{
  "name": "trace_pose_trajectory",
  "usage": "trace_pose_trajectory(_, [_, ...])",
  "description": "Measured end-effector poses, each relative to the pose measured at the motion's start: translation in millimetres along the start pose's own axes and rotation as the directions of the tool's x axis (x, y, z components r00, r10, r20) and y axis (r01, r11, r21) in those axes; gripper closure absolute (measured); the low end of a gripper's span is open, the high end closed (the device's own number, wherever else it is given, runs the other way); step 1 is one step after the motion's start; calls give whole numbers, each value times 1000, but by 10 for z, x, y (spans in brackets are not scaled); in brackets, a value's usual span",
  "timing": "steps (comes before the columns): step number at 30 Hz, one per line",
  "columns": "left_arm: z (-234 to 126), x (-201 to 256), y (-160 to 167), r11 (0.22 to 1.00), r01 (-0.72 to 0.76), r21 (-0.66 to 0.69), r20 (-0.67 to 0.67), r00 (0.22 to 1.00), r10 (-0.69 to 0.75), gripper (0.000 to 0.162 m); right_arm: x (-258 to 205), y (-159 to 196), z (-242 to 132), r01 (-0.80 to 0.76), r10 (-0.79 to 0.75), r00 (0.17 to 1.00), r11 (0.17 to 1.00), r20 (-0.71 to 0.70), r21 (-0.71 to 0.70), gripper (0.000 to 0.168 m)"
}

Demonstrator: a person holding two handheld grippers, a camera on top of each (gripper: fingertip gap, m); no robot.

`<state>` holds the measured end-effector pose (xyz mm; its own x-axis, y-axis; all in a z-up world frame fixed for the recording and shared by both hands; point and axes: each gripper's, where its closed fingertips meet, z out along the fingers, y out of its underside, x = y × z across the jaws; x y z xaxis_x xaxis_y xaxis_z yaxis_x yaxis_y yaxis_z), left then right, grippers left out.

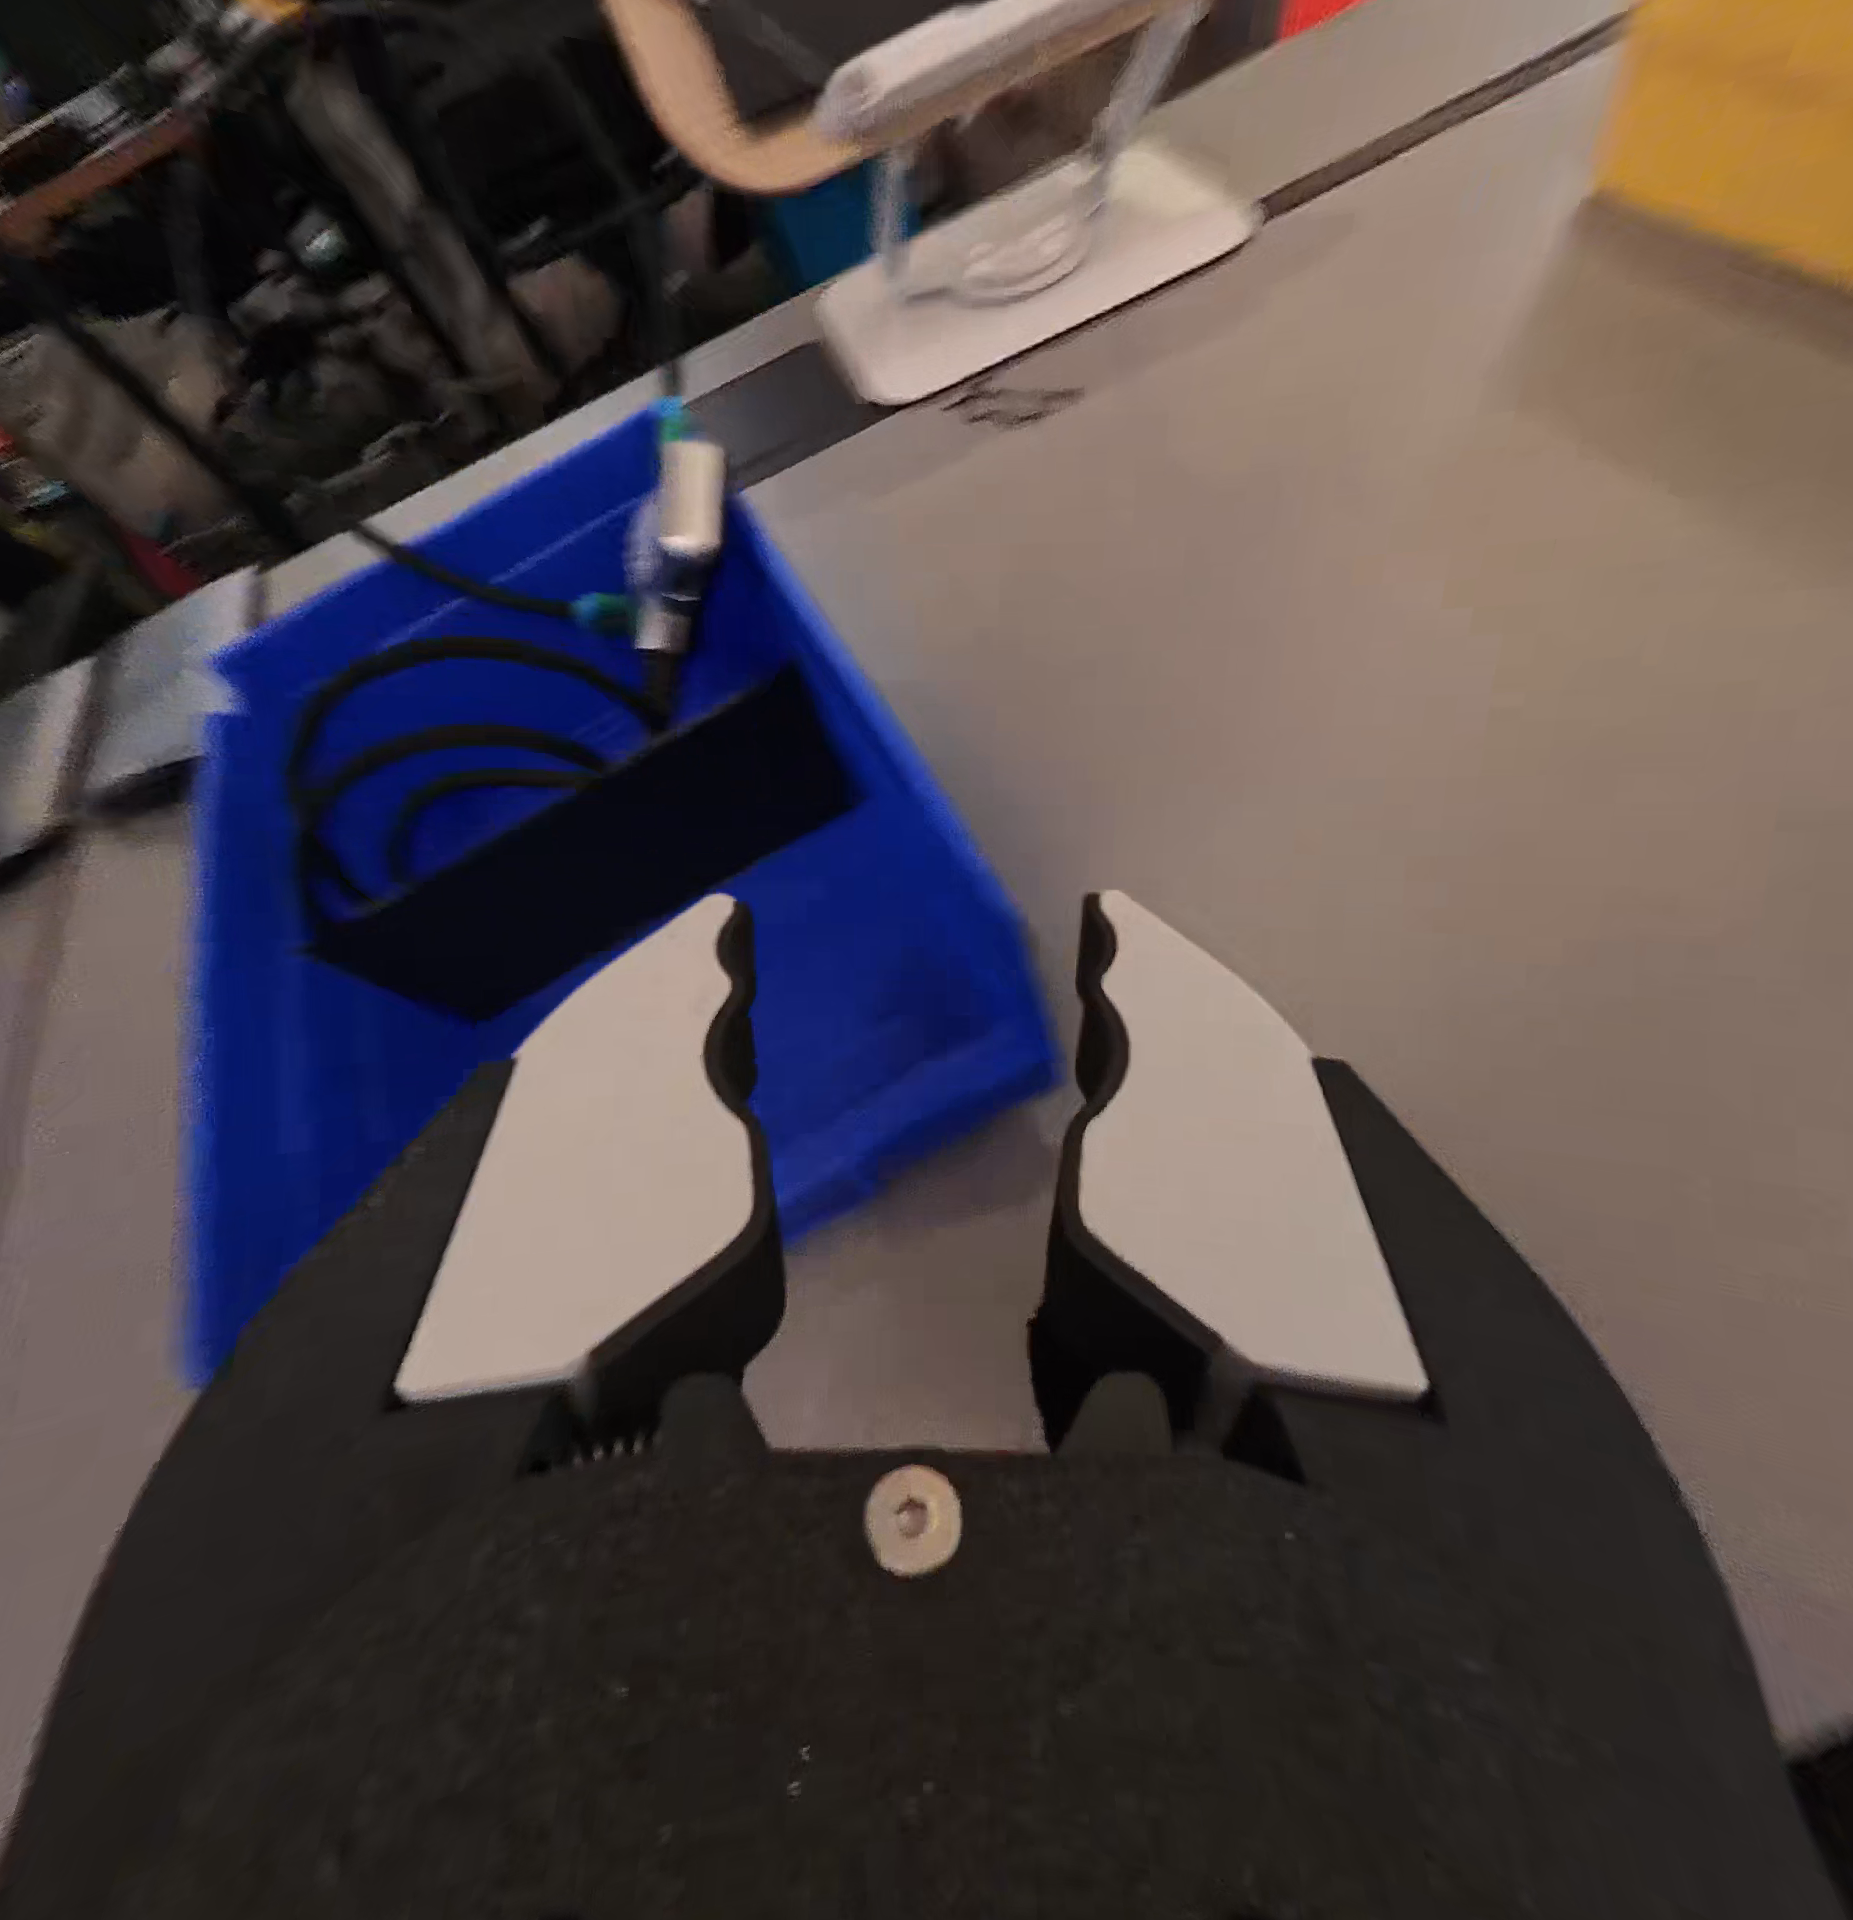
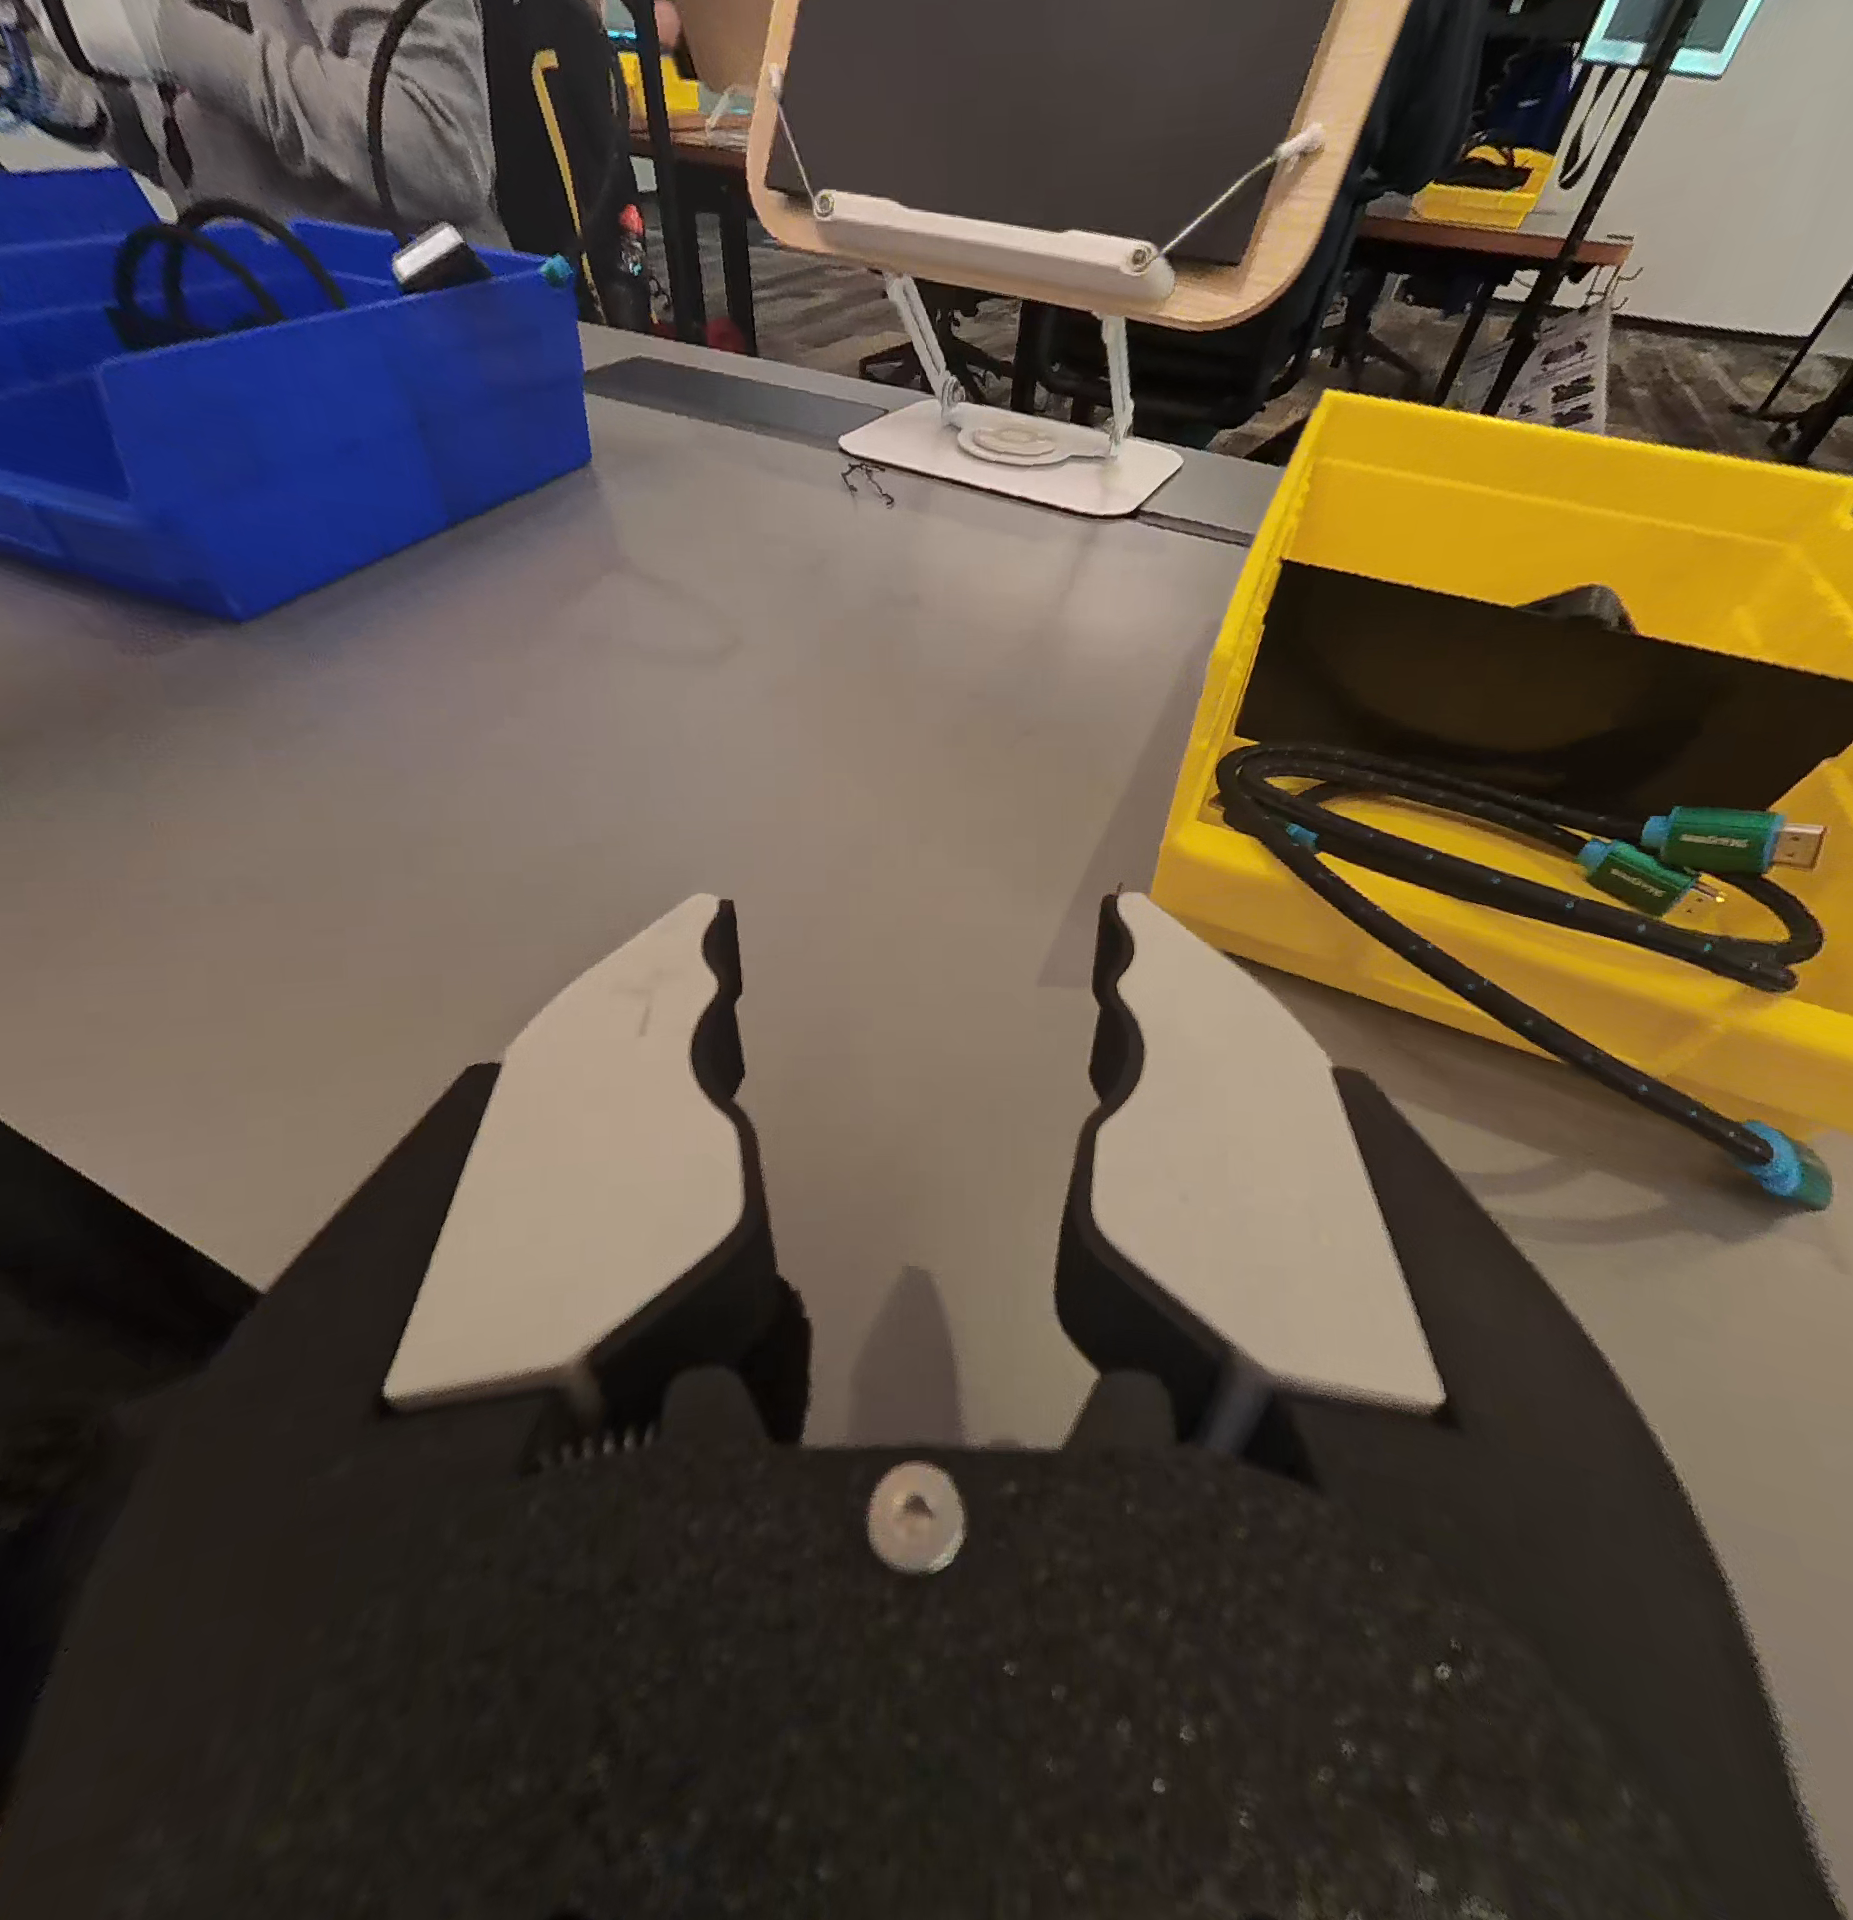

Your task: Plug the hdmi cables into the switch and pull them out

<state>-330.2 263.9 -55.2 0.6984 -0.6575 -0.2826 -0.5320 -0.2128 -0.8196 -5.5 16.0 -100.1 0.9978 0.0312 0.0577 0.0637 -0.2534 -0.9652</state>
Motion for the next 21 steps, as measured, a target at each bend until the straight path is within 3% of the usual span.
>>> trace_pose_trajectory(2, [186, -335, -208, 999, -19, -41, 83, 996, 22, 107, -22, 5, 14, 27, -27, 1000, 1000, 0, -7, 103])
trace_pose_trajectory(5, [620, -605, -407, 996, -24, -90, 86, 996, 32, 107, -31, 36, 25, 32, -32, 999, 999, 5, -20, 100])
trace_pose_trajectory(11, [1381, -612, -502, 986, -49, -160, 14, 999, 52, 115, 158, 109, -22, -1, -1, 998, 999, -68, -38, 96])
trace_pose_trajectory(16, [1689, -674, -463, 950, -150, -274, 73, 982, 176, 119, 230, 129, -108, -43, 40, 995, 999, -87, -30, 96])
trace_pose_trajectory(21, [1617, -629, -438, 931, -183, -316, 65, 975, 213, 124, 274, 178, -147, -35, 30, 994, 998, -110, -50, 96])
